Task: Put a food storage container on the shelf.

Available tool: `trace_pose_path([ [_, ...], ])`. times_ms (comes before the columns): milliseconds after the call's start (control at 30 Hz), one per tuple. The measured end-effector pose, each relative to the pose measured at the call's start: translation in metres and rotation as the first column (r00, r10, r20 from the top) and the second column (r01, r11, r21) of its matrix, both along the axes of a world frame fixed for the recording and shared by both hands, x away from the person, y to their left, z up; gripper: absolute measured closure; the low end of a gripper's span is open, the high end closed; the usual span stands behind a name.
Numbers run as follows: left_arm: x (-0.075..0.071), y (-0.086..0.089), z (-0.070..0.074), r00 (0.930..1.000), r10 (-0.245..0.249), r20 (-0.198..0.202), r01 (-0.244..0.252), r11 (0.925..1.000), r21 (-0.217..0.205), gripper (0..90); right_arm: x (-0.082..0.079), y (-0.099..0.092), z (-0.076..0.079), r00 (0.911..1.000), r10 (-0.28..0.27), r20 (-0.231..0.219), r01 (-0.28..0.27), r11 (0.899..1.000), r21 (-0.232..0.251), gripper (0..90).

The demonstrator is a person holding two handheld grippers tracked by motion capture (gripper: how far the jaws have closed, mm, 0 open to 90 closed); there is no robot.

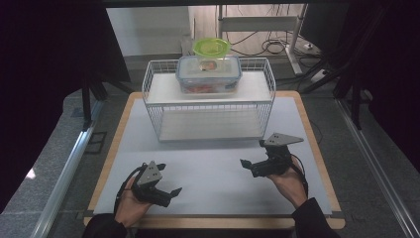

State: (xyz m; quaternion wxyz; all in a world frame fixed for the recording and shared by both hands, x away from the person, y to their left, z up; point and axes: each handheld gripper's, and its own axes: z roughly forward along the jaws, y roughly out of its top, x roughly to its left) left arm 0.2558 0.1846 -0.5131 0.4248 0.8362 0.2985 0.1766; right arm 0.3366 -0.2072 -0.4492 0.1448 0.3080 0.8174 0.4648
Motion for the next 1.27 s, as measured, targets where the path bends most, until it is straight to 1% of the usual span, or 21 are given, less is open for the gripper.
trace_pose_path([
  [200,0.000,0.000,0.000,1.0000,0.002,0.000,-0.002,1.0000,-0.001,2.5,-0.008,-0.005,-0.011,0.9999,-0.008,0.009,0.008,1.000,-0.030,0.0],
  [533,0.000,-0.001,0.000,1.0000,0.001,-0.001,-0.001,1.0000,0.005,2.5,-0.020,-0.013,-0.025,0.9993,-0.028,0.025,0.030,0.997,-0.066,0.0],
  [667,0.000,-0.001,-0.001,1.0000,0.001,-0.002,-0.001,1.0000,0.008,2.5,-0.023,-0.017,-0.032,0.9991,-0.039,0.019,0.041,0.995,-0.088,0.0],
  [867,0.001,-0.001,-0.002,1.0000,0.001,-0.004,-0.001,0.9999,0.011,2.4,-0.026,-0.021,-0.046,0.9985,-0.053,-0.010,0.051,0.990,-0.135,0.0],
  [1033,0.001,-0.002,-0.003,1.0000,0.001,-0.004,-0.001,0.9998,0.018,2.4,-0.027,-0.022,-0.056,0.9964,-0.061,-0.058,0.050,0.981,-0.187,0.0],
  [1133,0.001,-0.002,-0.003,1.0000,-0.001,-0.004,0.001,0.9998,0.020,2.4,-0.027,-0.022,-0.059,0.9951,-0.064,-0.075,0.048,0.979,-0.198,0.0],
  [1267,0.001,-0.002,-0.003,1.0000,0.001,-0.003,-0.001,0.9998,0.018,2.4,-0.026,-0.022,-0.060,0.9945,-0.067,-0.080,0.049,0.977,-0.207,0.0],
])
